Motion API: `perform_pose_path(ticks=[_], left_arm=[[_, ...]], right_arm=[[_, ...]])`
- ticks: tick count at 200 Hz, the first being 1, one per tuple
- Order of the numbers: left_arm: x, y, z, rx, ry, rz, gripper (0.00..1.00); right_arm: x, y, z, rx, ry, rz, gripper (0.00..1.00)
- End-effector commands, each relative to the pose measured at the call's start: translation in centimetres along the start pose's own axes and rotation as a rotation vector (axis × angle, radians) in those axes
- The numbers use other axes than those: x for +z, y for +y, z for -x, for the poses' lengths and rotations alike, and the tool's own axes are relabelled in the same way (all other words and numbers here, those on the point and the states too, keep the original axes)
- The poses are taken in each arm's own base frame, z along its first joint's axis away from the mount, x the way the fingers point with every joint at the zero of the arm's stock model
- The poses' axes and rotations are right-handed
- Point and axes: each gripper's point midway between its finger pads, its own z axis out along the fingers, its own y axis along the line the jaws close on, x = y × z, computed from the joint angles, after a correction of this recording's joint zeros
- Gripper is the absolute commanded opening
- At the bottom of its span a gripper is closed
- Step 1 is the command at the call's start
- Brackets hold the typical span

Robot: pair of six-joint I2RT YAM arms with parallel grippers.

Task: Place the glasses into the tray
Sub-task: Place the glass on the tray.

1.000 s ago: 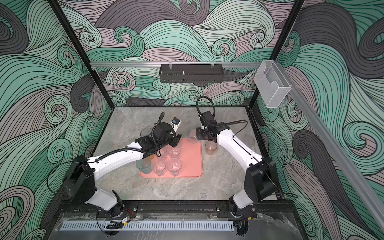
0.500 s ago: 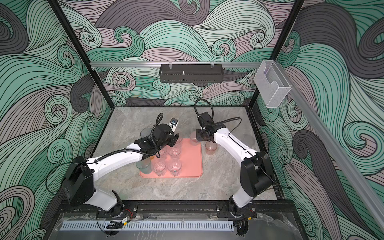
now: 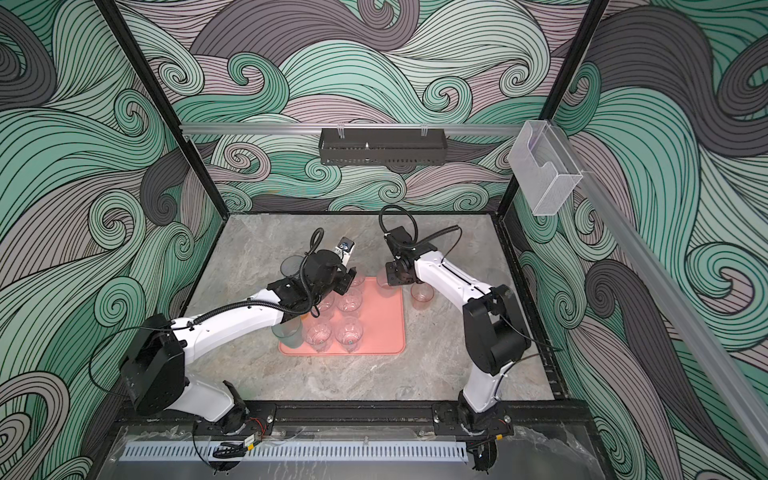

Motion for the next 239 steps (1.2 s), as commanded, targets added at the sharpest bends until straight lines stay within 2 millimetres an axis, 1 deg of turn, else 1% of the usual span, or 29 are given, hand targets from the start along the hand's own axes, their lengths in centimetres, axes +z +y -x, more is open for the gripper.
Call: perform_pose_path(ticks=[1,33,75,85,92,102,109,125,137,147,173,197,220,239], left_arm=[[-0.3,-0.1,0.9,-0.013,-0.033,0.0,0.62],[-0.3,-0.1,0.8,-0.012,-0.034,-0.003,0.62],[0.0,-0.3,0.6,-0.015,-0.029,-0.008,0.62],[0.0,-0.3,0.5,-0.014,-0.026,-0.009,0.62],[0.0,-0.4,0.4,-0.013,-0.025,-0.009,0.62],[0.0,-0.3,0.3,-0.011,-0.021,-0.007,0.62],[0.0,-0.3,0.2,-0.011,-0.02,-0.005,0.62],[0.1,-0.3,0.2,-0.012,-0.021,-0.005,0.62],[0.1,-0.4,0.2,-0.013,-0.019,-0.01,0.62],[0.2,-0.5,0.2,-0.014,-0.017,-0.012,0.62],[0.2,-0.6,0.0,-0.013,-0.012,-0.015,0.62],[0.3,-0.5,-0.2,-0.009,-0.006,-0.008,0.62],[0.4,-0.6,-0.3,-0.008,-0.006,-0.007,0.62],[0.4,-0.6,-0.3,-0.009,-0.006,-0.006,0.62]], right_arm=[[-0.4,-0.1,1.2,-0.022,-0.017,-0.039,0.0],[0.0,-0.3,1.2,-0.044,0.007,-0.074,0.01],[0.8,-0.2,1.3,-0.048,0.019,-0.079,0.08],[0.8,-0.2,1.3,-0.045,0.023,-0.079,0.12],[0.6,-0.1,1.3,-0.042,0.021,-0.074,0.17],[0.2,0.1,1.5,-0.038,0.013,-0.059,0.24],[-0.3,0.2,1.6,-0.035,0.003,-0.05,0.26],[-1.0,0.3,2.0,-0.029,-0.017,-0.036,0.27],[-1.2,0.4,2.0,-0.026,-0.024,-0.032,0.27],[-1.0,0.5,1.9,-0.02,-0.02,-0.024,0.27],[0.2,0.8,1.6,0.0,-0.003,-0.014,0.25],[0.8,1.2,1.7,0.012,-0.003,0.002,0.24],[0.7,1.5,1.9,0.014,-0.004,0.018,0.24],[0.2,1.8,2.1,0.016,-0.016,0.041,0.24]])
